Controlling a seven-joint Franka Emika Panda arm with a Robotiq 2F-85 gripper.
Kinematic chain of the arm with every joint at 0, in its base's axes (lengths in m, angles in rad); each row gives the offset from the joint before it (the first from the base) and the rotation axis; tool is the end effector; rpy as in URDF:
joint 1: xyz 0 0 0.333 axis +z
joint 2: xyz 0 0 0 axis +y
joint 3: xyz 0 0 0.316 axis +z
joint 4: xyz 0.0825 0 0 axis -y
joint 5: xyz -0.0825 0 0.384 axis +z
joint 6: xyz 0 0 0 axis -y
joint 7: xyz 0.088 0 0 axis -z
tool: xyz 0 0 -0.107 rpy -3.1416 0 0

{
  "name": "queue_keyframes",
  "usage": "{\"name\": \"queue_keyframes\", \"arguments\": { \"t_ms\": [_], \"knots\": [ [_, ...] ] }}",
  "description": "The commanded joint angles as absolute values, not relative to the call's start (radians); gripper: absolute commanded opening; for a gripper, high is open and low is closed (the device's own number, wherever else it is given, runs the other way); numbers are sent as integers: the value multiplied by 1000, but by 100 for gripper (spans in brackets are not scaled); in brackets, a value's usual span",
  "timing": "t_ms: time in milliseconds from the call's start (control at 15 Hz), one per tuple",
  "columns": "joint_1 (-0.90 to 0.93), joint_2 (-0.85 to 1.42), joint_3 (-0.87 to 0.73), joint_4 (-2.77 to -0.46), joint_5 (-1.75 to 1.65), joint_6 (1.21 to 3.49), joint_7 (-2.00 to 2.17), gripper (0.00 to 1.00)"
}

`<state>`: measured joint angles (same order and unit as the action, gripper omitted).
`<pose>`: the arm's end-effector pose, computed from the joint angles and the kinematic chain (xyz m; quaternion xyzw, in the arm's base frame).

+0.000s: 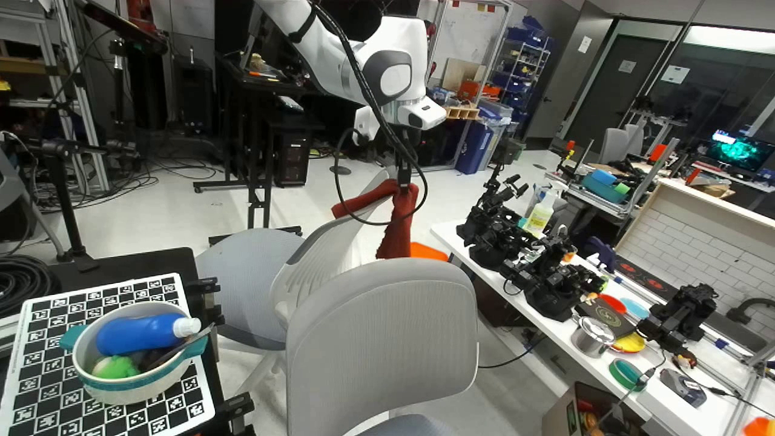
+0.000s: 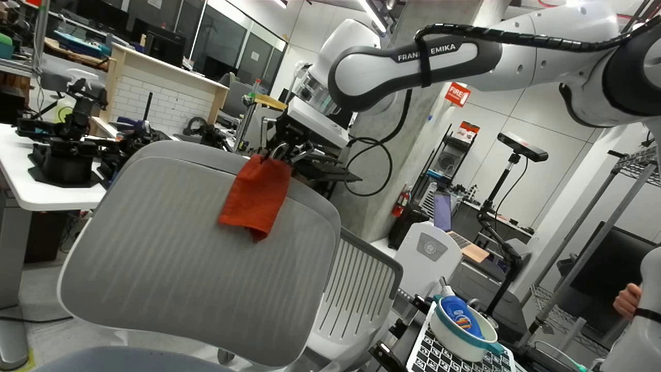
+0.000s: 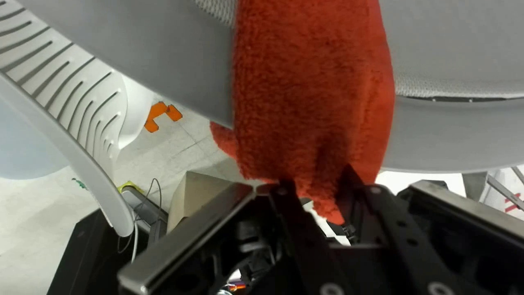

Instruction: Pick up the orange cloth, put it on the left chair, pick it up put it on the right chair, pick it up put it on the left chair and then back on the right chair

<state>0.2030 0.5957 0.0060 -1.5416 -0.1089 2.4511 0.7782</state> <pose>0.7149 0.1508 0.3372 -0.9566 0.2431 -0.1560 0.0394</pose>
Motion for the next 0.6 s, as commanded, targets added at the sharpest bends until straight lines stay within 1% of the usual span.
{"name": "queue_keyframes", "arguments": {
  "t_ms": [0, 67, 133, 200, 267, 533],
  "knots": [
    [212, 554, -7, -1515, -80, 2413, 747, 1],
    [212, 535, -8, -1514, -82, 2411, 746, 0],
    [210, 518, -9, -1510, -82, 2407, 744, 3],
    [207, 501, -10, -1506, -82, 2404, 743, 4],
    [204, 481, -11, -1504, -83, 2400, 740, 2],
    [186, 402, -28, -1495, -94, 2366, 744, 4]
  ]
}}
